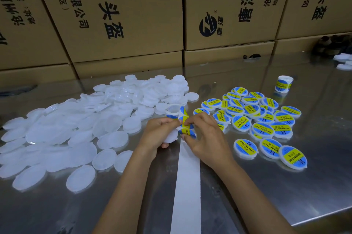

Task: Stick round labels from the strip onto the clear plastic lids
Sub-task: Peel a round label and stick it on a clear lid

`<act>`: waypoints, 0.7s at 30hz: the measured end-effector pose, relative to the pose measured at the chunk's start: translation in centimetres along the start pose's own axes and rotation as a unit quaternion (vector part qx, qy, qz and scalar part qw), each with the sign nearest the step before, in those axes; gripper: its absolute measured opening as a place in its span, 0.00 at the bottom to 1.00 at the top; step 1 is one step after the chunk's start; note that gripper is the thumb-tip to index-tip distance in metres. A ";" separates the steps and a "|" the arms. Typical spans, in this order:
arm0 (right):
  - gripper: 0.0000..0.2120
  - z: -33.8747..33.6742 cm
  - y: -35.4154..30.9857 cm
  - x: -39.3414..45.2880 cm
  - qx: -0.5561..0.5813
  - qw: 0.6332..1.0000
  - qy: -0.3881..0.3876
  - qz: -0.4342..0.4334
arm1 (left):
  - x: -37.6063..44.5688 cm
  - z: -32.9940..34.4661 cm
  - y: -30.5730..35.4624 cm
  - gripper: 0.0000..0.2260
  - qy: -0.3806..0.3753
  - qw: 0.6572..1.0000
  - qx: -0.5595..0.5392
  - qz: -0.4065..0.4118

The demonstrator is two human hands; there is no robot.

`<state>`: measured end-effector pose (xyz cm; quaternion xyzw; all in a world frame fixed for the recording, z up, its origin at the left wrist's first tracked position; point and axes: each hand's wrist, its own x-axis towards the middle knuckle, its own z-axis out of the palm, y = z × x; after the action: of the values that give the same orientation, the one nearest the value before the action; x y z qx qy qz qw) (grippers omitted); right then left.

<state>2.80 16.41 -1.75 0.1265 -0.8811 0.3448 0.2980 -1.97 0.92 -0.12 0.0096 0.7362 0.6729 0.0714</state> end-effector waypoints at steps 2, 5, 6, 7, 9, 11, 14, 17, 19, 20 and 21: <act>0.12 -0.1 -0.3 0.0 0.003 1.000 0.000 -0.012 | 0.1 0.0 -0.1 0.09 0.014 1.000 -0.001 0.002; 0.11 -0.1 -0.5 0.0 0.011 1.000 0.000 -0.022 | 0.2 0.1 -0.1 0.10 0.029 1.000 -0.010 0.005; 0.09 0.0 -0.5 0.0 0.015 1.000 -0.002 -0.022 | 0.2 0.2 -0.2 0.11 0.037 0.999 -0.013 0.004; 0.08 0.0 -0.6 0.0 0.022 1.000 -0.008 -0.021 | 0.3 0.2 -0.2 0.12 0.047 0.999 -0.014 0.002; 0.07 0.1 -0.8 0.0 0.053 0.998 -0.020 -0.009 | 0.4 0.2 -0.2 0.12 0.069 0.998 -0.005 -0.003; 0.06 0.1 -1.1 0.1 0.109 0.994 -0.025 0.013 | 0.5 0.1 -0.3 0.11 0.087 0.996 0.012 -0.004; 0.06 -0.1 -1.5 0.3 0.206 0.975 -0.019 0.076 | 0.5 0.0 -0.4 0.09 0.091 0.995 0.027 0.000; 0.05 -0.6 -1.8 0.6 0.319 0.935 -0.029 0.150 | 0.4 -0.1 -0.3 0.09 0.075 0.996 0.040 0.003; 0.05 -0.8 -1.9 0.7 0.355 0.919 -0.031 0.169 | 0.2 0.0 -0.2 0.10 0.063 0.997 0.054 0.005; 0.05 -0.9 -1.9 0.7 0.366 0.913 -0.031 0.175 | 0.1 0.1 -0.1 0.10 0.060 0.996 0.061 0.006; 0.04 -0.9 -1.9 0.7 0.375 0.909 -0.030 0.181 | 0.0 0.2 0.0 0.11 0.059 0.996 0.068 0.007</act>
<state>3.47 15.66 0.22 0.0772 -0.7034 0.6936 0.1349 -1.97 1.11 -0.16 -0.0200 0.7828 0.6215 0.0221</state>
